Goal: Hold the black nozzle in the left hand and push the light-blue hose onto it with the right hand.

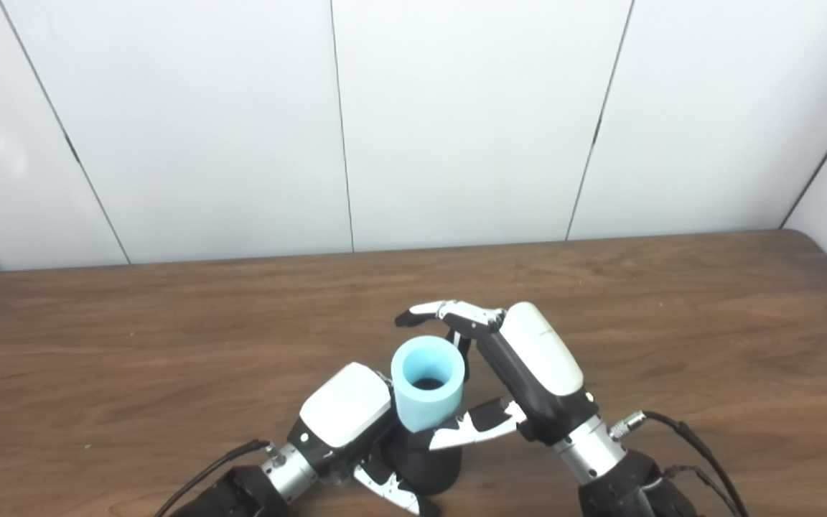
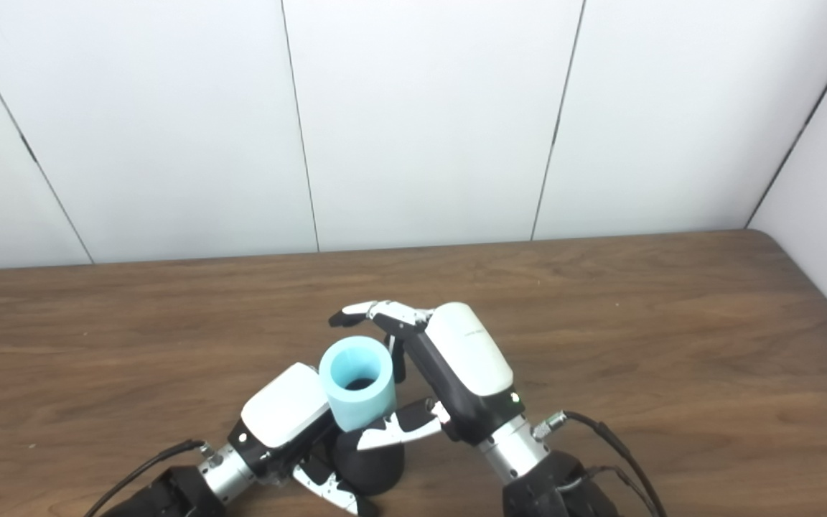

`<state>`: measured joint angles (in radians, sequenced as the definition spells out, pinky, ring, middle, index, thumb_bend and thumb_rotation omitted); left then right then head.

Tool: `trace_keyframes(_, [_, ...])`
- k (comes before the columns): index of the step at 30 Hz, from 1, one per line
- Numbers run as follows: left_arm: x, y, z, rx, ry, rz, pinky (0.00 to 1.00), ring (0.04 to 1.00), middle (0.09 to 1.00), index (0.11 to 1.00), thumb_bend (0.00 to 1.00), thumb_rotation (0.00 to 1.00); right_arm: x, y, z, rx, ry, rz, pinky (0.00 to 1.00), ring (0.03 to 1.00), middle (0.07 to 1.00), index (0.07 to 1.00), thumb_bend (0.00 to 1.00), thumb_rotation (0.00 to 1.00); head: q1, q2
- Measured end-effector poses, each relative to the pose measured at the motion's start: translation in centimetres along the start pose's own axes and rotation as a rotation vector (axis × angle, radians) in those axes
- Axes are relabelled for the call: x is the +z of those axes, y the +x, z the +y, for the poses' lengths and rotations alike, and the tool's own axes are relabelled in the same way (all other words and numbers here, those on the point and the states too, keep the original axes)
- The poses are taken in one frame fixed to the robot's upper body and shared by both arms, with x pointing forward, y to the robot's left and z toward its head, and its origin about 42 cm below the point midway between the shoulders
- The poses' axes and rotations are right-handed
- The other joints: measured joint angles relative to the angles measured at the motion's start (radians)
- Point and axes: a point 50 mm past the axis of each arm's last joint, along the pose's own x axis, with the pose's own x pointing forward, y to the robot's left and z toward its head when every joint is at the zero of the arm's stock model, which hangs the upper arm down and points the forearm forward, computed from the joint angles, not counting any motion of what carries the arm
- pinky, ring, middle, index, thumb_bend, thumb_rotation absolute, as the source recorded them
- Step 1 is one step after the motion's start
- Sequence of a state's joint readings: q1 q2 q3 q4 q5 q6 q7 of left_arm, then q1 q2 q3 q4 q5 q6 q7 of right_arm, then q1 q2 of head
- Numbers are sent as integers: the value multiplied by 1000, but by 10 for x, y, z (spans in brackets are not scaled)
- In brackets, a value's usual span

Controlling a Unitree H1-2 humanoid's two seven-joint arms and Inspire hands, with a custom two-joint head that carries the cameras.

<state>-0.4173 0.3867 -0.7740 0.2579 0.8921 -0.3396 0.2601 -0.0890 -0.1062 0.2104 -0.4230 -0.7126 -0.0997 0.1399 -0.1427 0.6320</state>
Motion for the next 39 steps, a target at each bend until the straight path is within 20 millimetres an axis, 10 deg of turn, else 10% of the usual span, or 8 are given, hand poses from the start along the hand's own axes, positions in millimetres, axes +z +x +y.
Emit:
trace_keyframes(26, [0, 0, 0, 0, 1, 0, 287, 299, 398, 513, 514, 0, -9, -4, -7, -23, 29, 47, 677, 818, 872, 876, 1000, 619, -3, 0])
trace_keyframes(39, [0, 0, 0, -1, 0, -1, 286, 298, 396, 508, 516, 0, 2, -13, -49, -87, -14, -46, 770, 852, 884, 885, 1000, 899, -3, -2])
